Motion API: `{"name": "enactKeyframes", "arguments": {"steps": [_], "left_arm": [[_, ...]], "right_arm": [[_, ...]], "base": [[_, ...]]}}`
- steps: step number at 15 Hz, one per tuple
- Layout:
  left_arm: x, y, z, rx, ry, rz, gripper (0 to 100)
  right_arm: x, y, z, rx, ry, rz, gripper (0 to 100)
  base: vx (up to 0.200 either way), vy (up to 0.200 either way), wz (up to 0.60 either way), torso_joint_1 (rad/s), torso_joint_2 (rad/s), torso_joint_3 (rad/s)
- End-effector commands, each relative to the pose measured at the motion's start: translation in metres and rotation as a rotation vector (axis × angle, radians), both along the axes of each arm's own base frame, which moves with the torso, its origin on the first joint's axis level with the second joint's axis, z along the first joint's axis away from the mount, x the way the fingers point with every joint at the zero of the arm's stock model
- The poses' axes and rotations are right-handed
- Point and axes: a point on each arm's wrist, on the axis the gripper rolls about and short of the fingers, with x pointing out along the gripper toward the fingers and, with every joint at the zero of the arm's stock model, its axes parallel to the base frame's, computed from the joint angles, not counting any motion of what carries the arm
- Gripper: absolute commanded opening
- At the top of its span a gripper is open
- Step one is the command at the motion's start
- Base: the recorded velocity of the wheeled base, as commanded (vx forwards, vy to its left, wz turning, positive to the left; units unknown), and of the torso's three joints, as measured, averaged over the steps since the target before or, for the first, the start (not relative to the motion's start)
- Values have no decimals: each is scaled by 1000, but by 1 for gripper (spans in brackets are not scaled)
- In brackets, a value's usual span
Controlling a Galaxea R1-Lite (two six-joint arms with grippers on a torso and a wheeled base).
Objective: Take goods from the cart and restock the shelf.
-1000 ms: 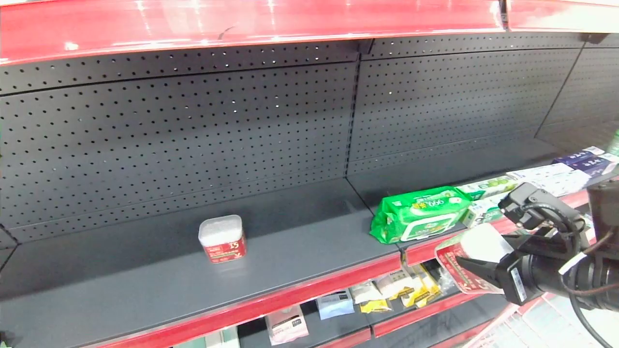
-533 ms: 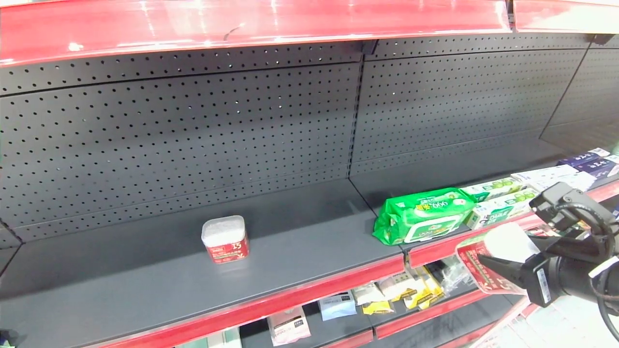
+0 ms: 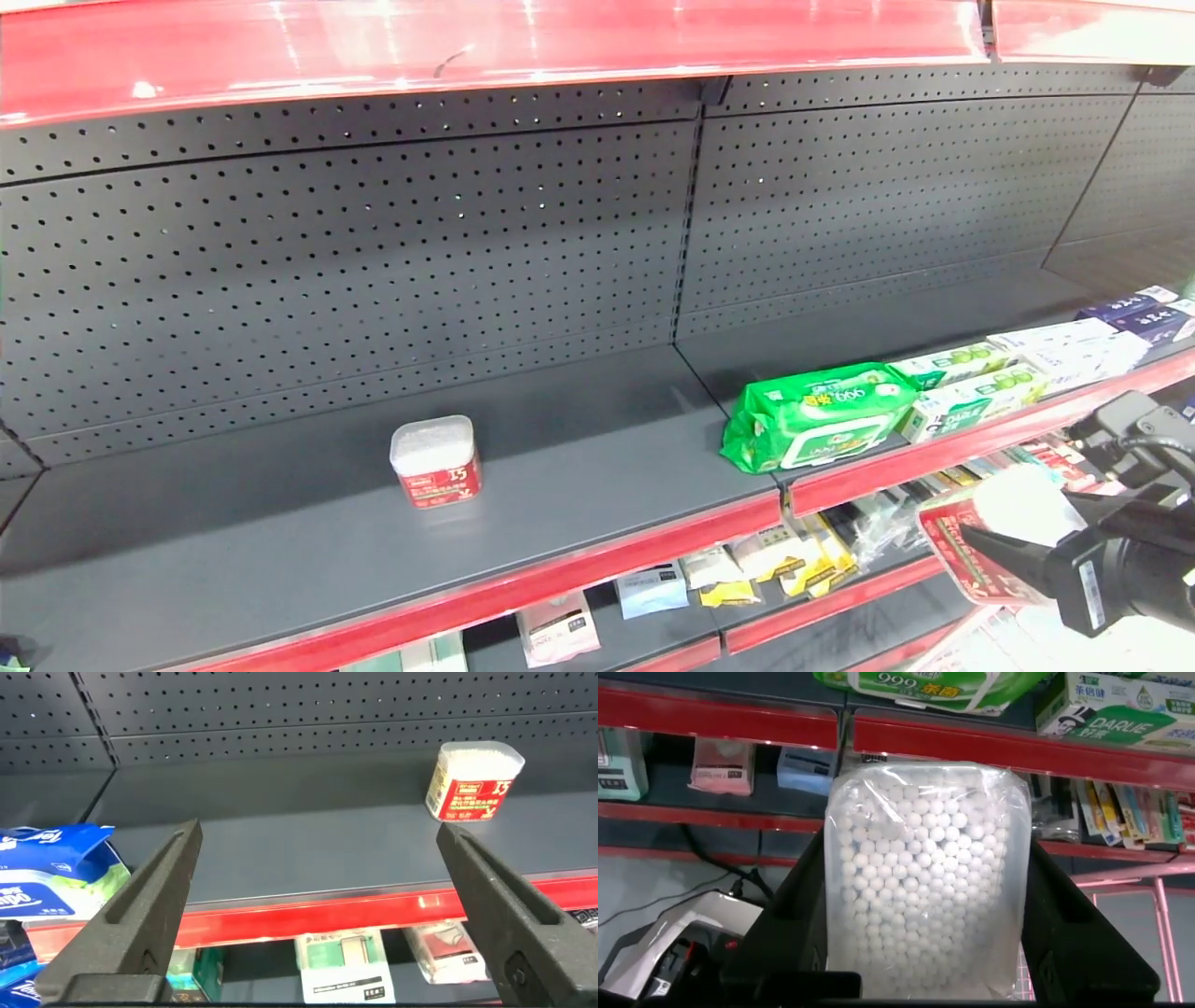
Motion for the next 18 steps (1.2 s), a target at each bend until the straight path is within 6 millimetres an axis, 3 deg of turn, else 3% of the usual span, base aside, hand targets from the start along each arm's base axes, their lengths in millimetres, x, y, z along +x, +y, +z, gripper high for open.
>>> {"name": "enactKeyframes", "arguments": {"steps": [1,5,11,16,18], "left_arm": [[0,0,0,0,1,1,100],[0,0,0,0,1,1,100],[0,0,0,0,1,1,100],[0,0,0,0,1,1,100],[0,0,0,7,1,-7,100]], "right_arm": [[-6,-3,2,4,-20,-14,0],[-8,-4,-1,3,-14,-14,0],[-14,-6,0,7,-35,-17,0],[-41,-19,4,26,-133,-85,0],[-63,-24,6,30,-165,-116,0]], "base": [[0,0,0,0,0,0],[0,0,0,0,0,0],[0,0,600,2,1,2],[0,0,0,0,0,0],[0,0,0,0,0,0]]}}
